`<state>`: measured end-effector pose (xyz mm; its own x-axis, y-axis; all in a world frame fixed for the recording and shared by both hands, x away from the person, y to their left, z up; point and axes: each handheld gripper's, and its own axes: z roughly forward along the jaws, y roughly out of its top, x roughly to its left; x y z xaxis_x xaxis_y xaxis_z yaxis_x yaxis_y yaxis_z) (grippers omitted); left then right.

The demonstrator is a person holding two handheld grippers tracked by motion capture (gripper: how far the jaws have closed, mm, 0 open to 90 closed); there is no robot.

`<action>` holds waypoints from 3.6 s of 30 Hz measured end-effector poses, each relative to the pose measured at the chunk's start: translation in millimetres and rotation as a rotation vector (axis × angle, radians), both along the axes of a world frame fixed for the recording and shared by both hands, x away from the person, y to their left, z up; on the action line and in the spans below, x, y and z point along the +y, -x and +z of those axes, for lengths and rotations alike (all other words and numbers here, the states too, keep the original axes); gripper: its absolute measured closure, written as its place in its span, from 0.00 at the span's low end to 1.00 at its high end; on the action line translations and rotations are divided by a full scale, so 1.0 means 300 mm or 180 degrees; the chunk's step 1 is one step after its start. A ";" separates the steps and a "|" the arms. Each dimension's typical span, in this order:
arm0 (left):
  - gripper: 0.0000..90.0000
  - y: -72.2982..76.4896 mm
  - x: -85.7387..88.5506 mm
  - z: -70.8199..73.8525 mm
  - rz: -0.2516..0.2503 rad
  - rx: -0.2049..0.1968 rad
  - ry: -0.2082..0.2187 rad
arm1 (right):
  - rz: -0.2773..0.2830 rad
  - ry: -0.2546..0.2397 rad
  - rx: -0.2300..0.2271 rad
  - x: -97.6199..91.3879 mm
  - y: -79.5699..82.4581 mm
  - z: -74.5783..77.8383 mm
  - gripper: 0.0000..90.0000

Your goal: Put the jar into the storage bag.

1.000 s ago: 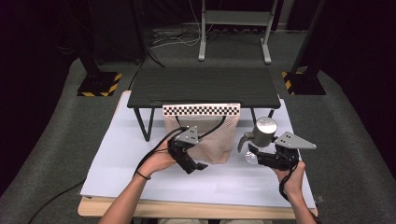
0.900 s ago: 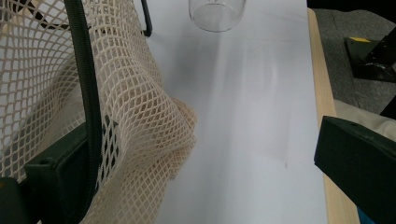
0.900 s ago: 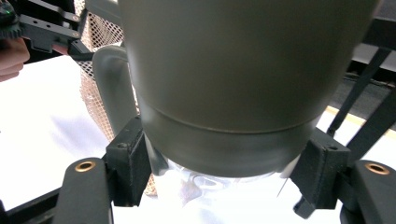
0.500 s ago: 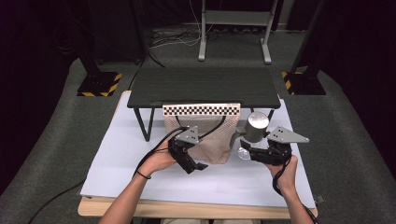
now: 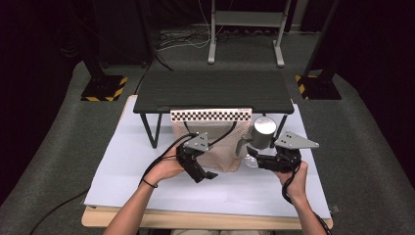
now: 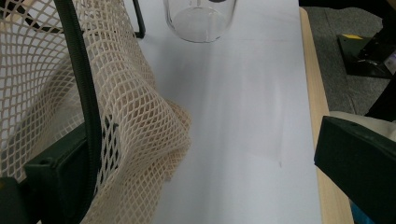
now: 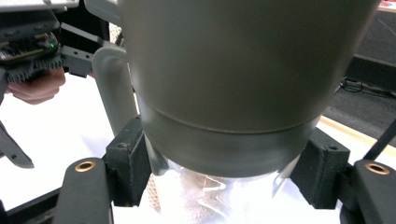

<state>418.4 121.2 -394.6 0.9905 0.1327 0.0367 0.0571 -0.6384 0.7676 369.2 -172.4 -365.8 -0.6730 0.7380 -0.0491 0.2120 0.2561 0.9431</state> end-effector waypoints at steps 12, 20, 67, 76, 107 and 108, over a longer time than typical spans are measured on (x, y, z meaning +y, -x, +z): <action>0.00 0.007 0.001 0.007 -0.0010 -0.0018 -0.0003 | 0.0098 0.0014 -0.0087 0.053 -0.002 0.069 0.34; 0.00 0.009 -0.001 0.009 -0.0013 -0.0028 -0.0008 | 0.0137 -0.0015 -0.0111 0.073 -0.008 0.120 0.34; 0.00 0.013 -0.005 0.013 -0.0076 -0.0035 -0.0003 | 0.0271 -0.0045 -0.0166 0.275 -0.150 0.265 0.33; 0.00 0.018 -0.004 0.019 -0.0097 -0.0056 -0.0002 | 0.0302 -0.0062 -0.0122 0.318 -0.177 0.256 0.33; 0.00 0.039 0.008 0.048 -0.0171 -0.0085 0.0046 | 0.0203 0.0130 0.0320 0.384 -0.238 0.062 0.33; 0.00 0.039 0.008 0.049 -0.0170 -0.0086 0.0046 | 0.0199 0.0154 0.0342 0.384 -0.239 0.054 0.33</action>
<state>406.5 123.6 -380.0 0.9948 0.0804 0.0621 0.0023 -0.6287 0.7776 441.0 -57.1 -349.8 -0.7210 0.6929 -0.0087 0.2934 0.3167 0.9020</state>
